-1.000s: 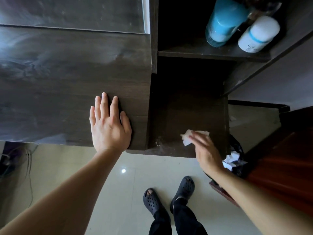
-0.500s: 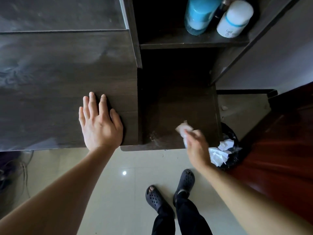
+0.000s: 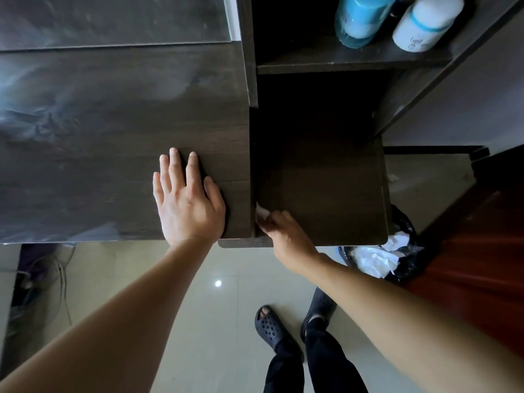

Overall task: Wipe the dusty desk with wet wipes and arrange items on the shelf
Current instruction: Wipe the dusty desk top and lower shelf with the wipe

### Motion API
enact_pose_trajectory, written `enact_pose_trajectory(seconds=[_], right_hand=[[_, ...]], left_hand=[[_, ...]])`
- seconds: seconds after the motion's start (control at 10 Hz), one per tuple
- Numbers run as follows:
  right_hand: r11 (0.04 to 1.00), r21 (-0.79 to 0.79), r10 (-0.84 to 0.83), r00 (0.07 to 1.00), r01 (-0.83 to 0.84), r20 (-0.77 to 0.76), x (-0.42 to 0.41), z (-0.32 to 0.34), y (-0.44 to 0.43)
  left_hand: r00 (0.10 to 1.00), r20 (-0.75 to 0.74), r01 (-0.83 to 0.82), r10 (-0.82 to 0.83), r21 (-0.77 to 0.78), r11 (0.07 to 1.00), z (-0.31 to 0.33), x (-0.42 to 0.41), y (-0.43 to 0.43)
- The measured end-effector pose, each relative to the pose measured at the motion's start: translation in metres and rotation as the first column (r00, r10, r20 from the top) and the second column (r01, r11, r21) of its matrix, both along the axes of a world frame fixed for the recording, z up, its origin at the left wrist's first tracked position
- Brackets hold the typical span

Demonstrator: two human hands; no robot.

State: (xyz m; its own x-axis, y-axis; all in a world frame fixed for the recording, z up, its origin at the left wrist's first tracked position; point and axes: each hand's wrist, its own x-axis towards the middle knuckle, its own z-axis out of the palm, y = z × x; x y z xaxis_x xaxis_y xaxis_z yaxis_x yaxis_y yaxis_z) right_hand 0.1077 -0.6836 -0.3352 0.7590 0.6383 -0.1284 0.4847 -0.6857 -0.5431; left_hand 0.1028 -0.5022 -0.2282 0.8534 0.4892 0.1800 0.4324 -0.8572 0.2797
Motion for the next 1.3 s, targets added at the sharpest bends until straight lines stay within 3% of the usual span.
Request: enact_pose_trajectory(seconds=[0.1, 0.2, 0.3, 0.5, 0.6, 0.7, 0.8, 0.9, 1.0, 1.1, 1.2, 1.3], right_hand=[[0.992, 0.046, 0.122, 0.992, -0.12, -0.032, -0.002, 0.0, -0.037], [0.995, 0.012, -0.1, 0.995, 0.1, 0.007, 0.025, -0.001, -0.027], [0.978, 0.039, -0.202, 0.979, 0.203, -0.029, 0.009, -0.003, 0.007], [0.998, 0.023, 0.061, 0.978, -0.057, -0.199, -0.047, -0.002, -0.036], [0.985, 0.031, -0.156, 0.953, 0.169, -0.258, -0.02, 0.015, -0.059], [0.822, 0.093, -0.551, 0.826, 0.562, -0.12, 0.041, 0.026, -0.089], [0.703, 0.024, -0.711, 0.703, 0.71, 0.034, 0.071, 0.012, -0.105], [0.777, -0.011, -0.627, 0.776, 0.629, 0.072, 0.02, -0.002, -0.056], [0.95, 0.029, -0.312, 0.95, 0.312, -0.006, -0.043, 0.003, -0.009], [0.987, 0.015, -0.163, 0.986, 0.162, 0.02, -0.043, -0.001, -0.031], [0.941, -0.075, -0.317, 0.938, 0.329, 0.141, -0.007, 0.001, -0.087], [0.779, -0.167, -0.589, 0.797, 0.604, 0.132, 0.041, 0.009, -0.137]], left_hand=[[1.0, -0.004, -0.008, 0.008, -0.006, 1.0, 0.001, 0.0, 0.001], [1.0, -0.014, -0.007, 0.007, -0.01, 1.0, 0.001, 0.001, 0.001], [1.0, -0.022, -0.006, 0.006, -0.01, 1.0, 0.0, 0.0, 0.001], [1.0, -0.031, -0.006, 0.005, -0.02, 1.0, 0.002, 0.001, 0.001], [1.0, -0.026, -0.004, 0.004, -0.028, 1.0, 0.003, 0.0, 0.001], [1.0, -0.029, -0.006, 0.005, -0.024, 1.0, 0.003, 0.001, 0.0], [1.0, -0.025, -0.005, 0.005, -0.021, 1.0, 0.003, 0.001, 0.0], [1.0, -0.021, -0.003, 0.002, -0.021, 1.0, 0.003, 0.001, 0.0], [1.0, 0.0, -0.004, 0.004, -0.01, 1.0, 0.001, 0.001, 0.001], [1.0, 0.007, -0.001, 0.001, -0.008, 1.0, 0.001, 0.0, 0.0], [1.0, 0.002, 0.002, -0.002, -0.008, 1.0, 0.0, 0.001, 0.0], [1.0, -0.001, 0.003, -0.003, -0.002, 1.0, 0.0, 0.001, 0.001]])
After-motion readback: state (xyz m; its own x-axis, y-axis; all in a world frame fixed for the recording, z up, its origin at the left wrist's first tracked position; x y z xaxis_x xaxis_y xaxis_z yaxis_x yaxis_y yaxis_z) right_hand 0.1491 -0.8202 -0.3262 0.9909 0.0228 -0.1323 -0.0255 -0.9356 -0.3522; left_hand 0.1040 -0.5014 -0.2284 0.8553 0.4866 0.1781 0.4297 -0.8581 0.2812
